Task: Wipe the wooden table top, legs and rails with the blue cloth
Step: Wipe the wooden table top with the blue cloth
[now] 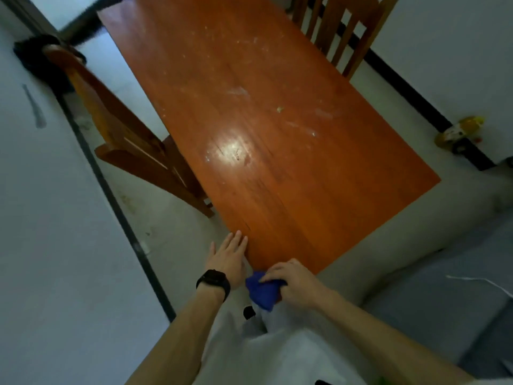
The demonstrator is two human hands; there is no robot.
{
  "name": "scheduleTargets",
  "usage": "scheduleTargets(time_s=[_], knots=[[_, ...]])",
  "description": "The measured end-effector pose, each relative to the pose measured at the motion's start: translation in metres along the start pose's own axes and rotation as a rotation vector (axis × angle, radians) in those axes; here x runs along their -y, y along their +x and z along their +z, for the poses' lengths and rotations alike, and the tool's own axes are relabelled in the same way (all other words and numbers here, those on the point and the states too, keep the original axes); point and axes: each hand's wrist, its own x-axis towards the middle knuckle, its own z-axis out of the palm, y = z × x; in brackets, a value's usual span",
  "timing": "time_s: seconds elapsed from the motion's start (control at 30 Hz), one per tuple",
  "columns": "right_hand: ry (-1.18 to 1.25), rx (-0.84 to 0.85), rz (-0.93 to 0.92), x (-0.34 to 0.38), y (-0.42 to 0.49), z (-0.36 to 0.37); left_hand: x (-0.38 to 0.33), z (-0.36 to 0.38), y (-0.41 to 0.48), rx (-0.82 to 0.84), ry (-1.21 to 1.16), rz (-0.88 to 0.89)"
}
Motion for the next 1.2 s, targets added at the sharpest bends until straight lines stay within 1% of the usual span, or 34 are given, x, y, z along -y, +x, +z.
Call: scheduleTargets(time_s=[0.03,0.07,0.1,0.17,0.2,0.27,0.3,0.33,0.37,0.4,0.43,0.47,0.53,0.57,0.6,0.63,0.67,0.73,0.77,0.8,0.83,0.9,0.93,0.97,1.0,1.07,1.13,1.17,1.2], knots=[[0.152,-0.021,0.06,-0.001,0.008,-0.014,0.003,-0.009,0.005,0.006,0.025,0.022],[0.263,-0.134,0.114,-0.006,0.016,-0.028,0.006,-0.019,0.01,0.006,0.036,0.043],[0.311,-0.267,0.178,-0.014,0.025,-0.047,0.008,-0.029,0.015,-0.001,0.048,0.062],[0.255,-0.514,0.284,-0.039,0.042,-0.086,0.009,-0.049,0.026,-0.028,0.083,0.088],[0.189,-0.585,0.356,-0.049,0.05,-0.106,0.009,-0.057,0.033,-0.044,0.094,0.095],[0.111,-0.673,0.536,-0.066,0.062,-0.132,0.008,-0.071,0.048,-0.067,0.107,0.11],[0.103,-0.677,0.631,-0.069,0.066,-0.132,0.007,-0.077,0.054,-0.067,0.116,0.122],[0.104,-0.65,0.711,-0.066,0.068,-0.124,0.006,-0.083,0.06,-0.063,0.128,0.138],[0.087,-0.617,0.749,-0.059,0.069,-0.108,0.005,-0.088,0.066,-0.059,0.144,0.156],[0.062,-0.601,0.718,-0.046,0.071,-0.087,0.004,-0.093,0.071,-0.054,0.158,0.175],[0.05,-0.573,0.634,-0.032,0.073,-0.065,0.005,-0.097,0.077,-0.051,0.169,0.194],[0.074,-0.486,0.522,-0.014,0.074,-0.048,0.006,-0.101,0.083,-0.049,0.183,0.212],[0.172,-0.189,0.324,0.013,0.074,-0.036,0.013,-0.107,0.096,-0.055,0.23,0.255],[0.255,-0.06,0.29,0.019,0.074,-0.041,0.019,-0.109,0.102,-0.061,0.261,0.276],[0.382,-0.027,0.316,0.022,0.075,-0.051,0.025,-0.111,0.108,-0.057,0.287,0.297],[0.506,-0.111,0.38,0.02,0.077,-0.062,0.033,-0.114,0.113,-0.04,0.306,0.319],[0.577,-0.286,0.475,0.014,0.079,-0.074,0.042,-0.117,0.118,-0.022,0.317,0.349],[0.539,-0.687,0.675,-0.007,0.084,-0.101,0.059,-0.123,0.128,0.004,0.325,0.43],[0.479,-0.83,0.757,-0.018,0.088,-0.11,0.067,-0.127,0.132,0.014,0.311,0.471],[0.432,-0.913,0.834,-0.026,0.095,-0.115,0.074,-0.131,0.136,0.008,0.297,0.503],[0.409,-0.948,0.908,-0.03,0.104,-0.115,0.082,-0.135,0.141,-0.02,0.294,0.522],[0.362,-0.909,1.038,-0.016,0.129,-0.1,0.099,-0.144,0.148,-0.094,0.328,0.509],[0.308,-0.859,1.051,0.0,0.14,-0.086,0.108,-0.148,0.151,-0.113,0.345,0.492],[0.248,-0.801,1.004,0.02,0.148,-0.068,0.117,-0.152,0.153,-0.112,0.358,0.482],[0.2,-0.731,0.916,0.043,0.153,-0.051,0.126,-0.155,0.155,-0.106,0.363,0.485],[0.153,-0.512,0.721,0.08,0.156,-0.027,0.136,-0.16,0.157,-0.089,0.373,0.5],[0.238,-0.252,0.646,0.098,0.148,-0.023,0.138,-0.162,0.159,-0.062,0.392,0.517],[0.336,-0.206,0.651,0.099,0.144,-0.03,0.138,-0.162,0.159,-0.055,0.397,0.516],[0.438,-0.249,0.681,0.093,0.141,-0.039,0.137,-0.161,0.159,-0.052,0.397,0.511]])
